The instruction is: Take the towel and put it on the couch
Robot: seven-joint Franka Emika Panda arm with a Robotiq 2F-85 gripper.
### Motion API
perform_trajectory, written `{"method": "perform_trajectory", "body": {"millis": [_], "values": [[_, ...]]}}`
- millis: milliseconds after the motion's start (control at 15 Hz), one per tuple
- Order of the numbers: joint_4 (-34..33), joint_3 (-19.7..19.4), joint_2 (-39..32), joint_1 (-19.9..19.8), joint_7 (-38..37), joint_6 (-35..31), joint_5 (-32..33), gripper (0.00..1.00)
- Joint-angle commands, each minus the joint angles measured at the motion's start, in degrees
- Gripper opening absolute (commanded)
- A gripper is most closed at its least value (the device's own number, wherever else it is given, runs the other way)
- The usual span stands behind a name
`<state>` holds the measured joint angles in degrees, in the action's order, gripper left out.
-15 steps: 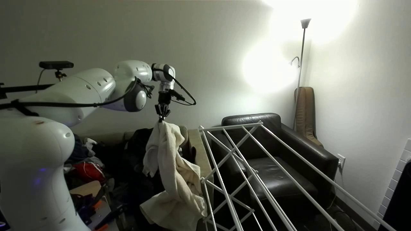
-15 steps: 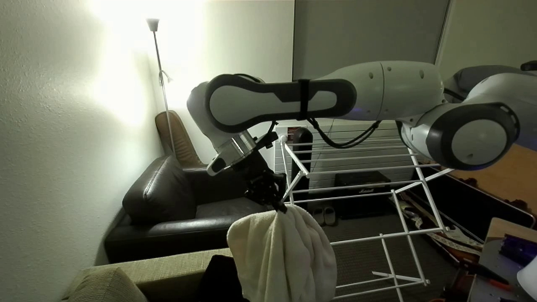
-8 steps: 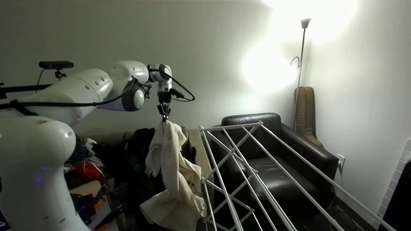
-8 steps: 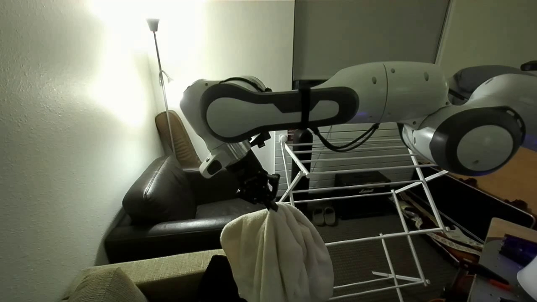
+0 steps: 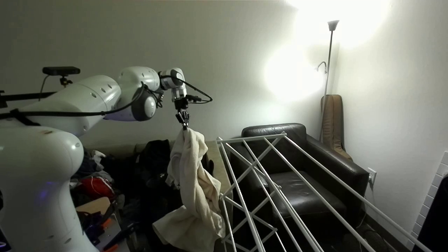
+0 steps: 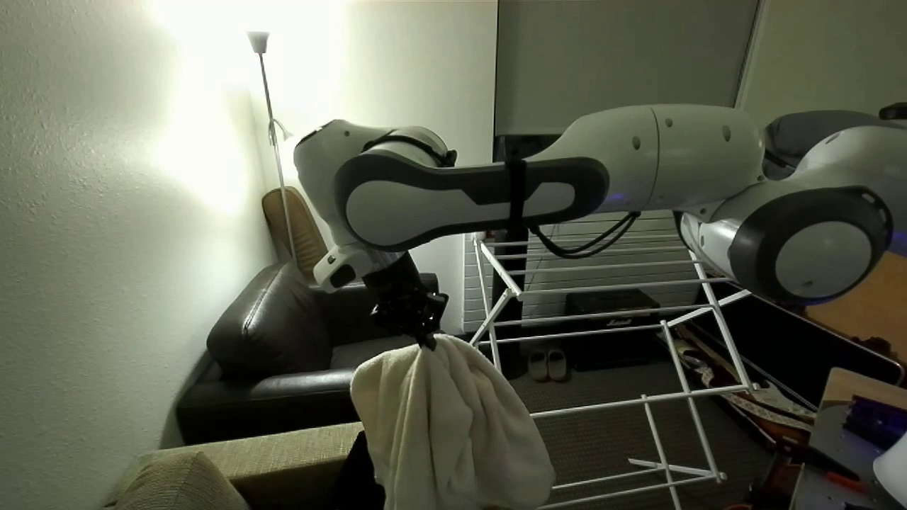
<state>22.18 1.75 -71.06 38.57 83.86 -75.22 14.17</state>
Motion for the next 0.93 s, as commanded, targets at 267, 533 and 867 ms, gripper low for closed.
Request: {"method": "perform_trajectory", "body": {"millis": [267,533,867], "values": [[-3.5,-0.6,-1.9,0.2,0.4,1.3,-0.2,0.06],[0.4,-1.8,0.9,-0.5,-1.8,-0.6,0.2,0.44],[0.2,-2.3,1.2,-4.2,-9.6,0.0,-1.3,0.75]]}}
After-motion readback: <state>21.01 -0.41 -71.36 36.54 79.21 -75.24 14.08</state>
